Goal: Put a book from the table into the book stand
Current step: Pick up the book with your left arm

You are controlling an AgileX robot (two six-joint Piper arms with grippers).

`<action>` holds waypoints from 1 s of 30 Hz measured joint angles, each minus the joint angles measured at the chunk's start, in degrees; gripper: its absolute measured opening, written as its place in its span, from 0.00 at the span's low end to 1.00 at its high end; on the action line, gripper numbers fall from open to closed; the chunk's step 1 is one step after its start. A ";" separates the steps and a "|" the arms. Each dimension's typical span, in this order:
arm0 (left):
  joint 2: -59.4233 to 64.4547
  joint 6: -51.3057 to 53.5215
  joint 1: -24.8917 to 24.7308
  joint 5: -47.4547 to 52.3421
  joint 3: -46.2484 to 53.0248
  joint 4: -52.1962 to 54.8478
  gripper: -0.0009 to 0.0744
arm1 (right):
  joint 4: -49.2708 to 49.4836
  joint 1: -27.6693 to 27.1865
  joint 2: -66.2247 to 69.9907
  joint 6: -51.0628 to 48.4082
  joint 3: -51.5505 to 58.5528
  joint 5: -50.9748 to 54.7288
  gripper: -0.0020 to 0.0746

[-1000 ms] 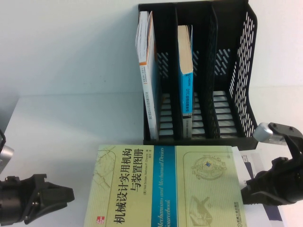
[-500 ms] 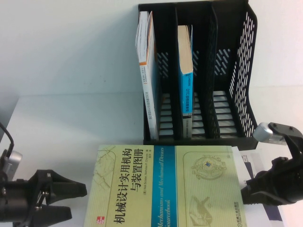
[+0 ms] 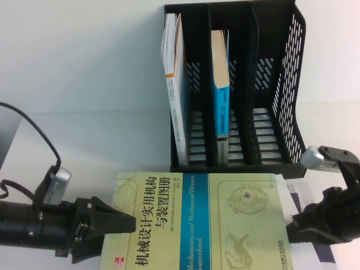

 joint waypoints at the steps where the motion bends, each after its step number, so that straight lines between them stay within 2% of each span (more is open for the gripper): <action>1: 0.00 0.35 -1.06 0.13 -0.36 0.00 0.81 | -0.10 0.00 0.00 0.00 0.00 0.00 0.02; 6: 0.00 0.81 -4.26 0.13 -2.03 0.00 0.81 | -0.22 0.00 0.00 0.00 0.00 0.00 0.02; 13: 0.23 3.48 -4.79 -0.28 -2.55 0.24 0.79 | -1.29 0.00 0.00 -0.36 -0.12 0.32 0.02; 16: 0.35 3.73 -4.79 -0.80 -2.55 0.24 0.72 | -1.82 0.13 0.00 -0.48 -0.12 0.29 0.02; 20: 0.45 4.68 -4.79 -1.84 -2.55 0.24 0.46 | -2.17 0.13 0.00 -0.70 -0.12 0.29 0.02; 30: -0.96 6.98 -4.79 -0.90 -2.68 0.10 0.46 | -2.91 0.13 -0.60 -0.85 -0.12 0.29 0.02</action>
